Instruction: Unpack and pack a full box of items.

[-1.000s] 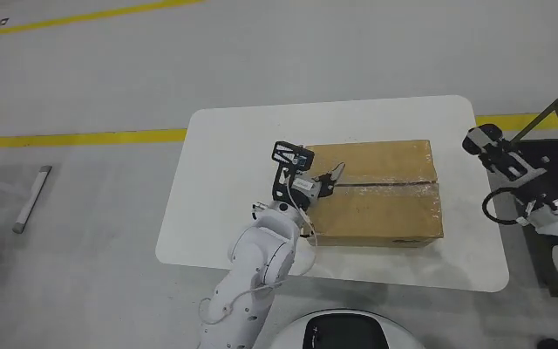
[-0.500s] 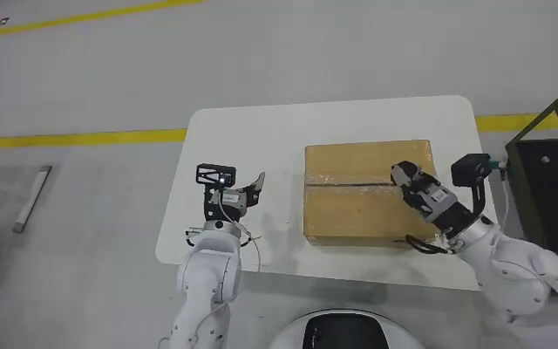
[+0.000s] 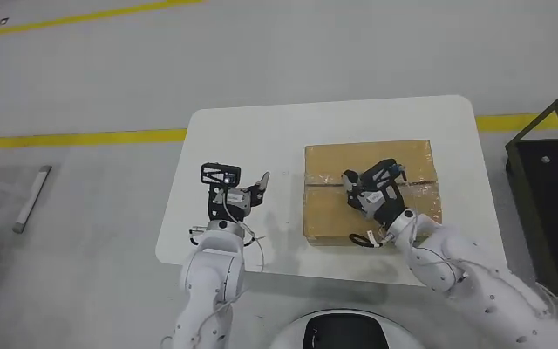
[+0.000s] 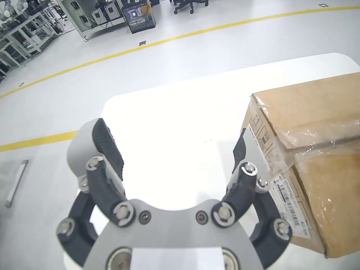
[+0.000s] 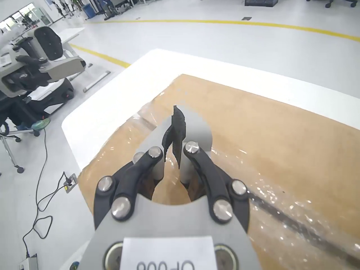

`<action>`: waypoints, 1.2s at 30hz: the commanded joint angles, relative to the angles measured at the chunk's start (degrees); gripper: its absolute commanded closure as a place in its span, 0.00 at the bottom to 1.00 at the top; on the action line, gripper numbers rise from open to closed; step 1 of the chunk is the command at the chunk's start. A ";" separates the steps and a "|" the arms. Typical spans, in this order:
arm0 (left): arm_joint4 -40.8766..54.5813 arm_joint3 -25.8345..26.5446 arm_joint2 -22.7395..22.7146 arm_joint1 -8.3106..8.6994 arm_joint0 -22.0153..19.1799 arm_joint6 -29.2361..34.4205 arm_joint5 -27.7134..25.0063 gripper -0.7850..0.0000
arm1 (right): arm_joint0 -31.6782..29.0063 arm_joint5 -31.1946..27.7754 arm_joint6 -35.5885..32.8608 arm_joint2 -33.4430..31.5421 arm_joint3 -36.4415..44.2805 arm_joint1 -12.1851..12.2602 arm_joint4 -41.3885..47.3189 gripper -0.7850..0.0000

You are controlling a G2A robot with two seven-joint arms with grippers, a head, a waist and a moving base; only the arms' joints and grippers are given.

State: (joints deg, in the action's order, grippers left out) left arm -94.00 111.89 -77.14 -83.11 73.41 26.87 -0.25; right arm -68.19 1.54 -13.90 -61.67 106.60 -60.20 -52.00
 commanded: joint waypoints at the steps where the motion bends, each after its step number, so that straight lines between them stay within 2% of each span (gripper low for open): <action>1: 0.12 -0.44 0.17 0.01 -0.10 -0.10 -0.14 0.00 | -0.28 0.05 -0.62 -0.52 -0.29 -0.02 -0.03 1.00; 16: 1.15 -3.90 1.43 0.11 -3.01 -1.93 -2.21 0.00 | -5.98 -1.28 -4.24 -8.96 1.95 0.69 -0.88 1.00; 36: 1.89 -4.57 2.21 0.31 -3.30 -2.61 -2.40 0.00 | -16.58 -3.48 -7.24 -24.89 7.12 1.96 -1.27 1.00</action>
State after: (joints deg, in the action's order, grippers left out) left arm -92.15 107.30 -75.00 -82.80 70.15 24.28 -2.62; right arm -84.51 -1.98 -20.92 -85.91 113.45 -58.27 -53.21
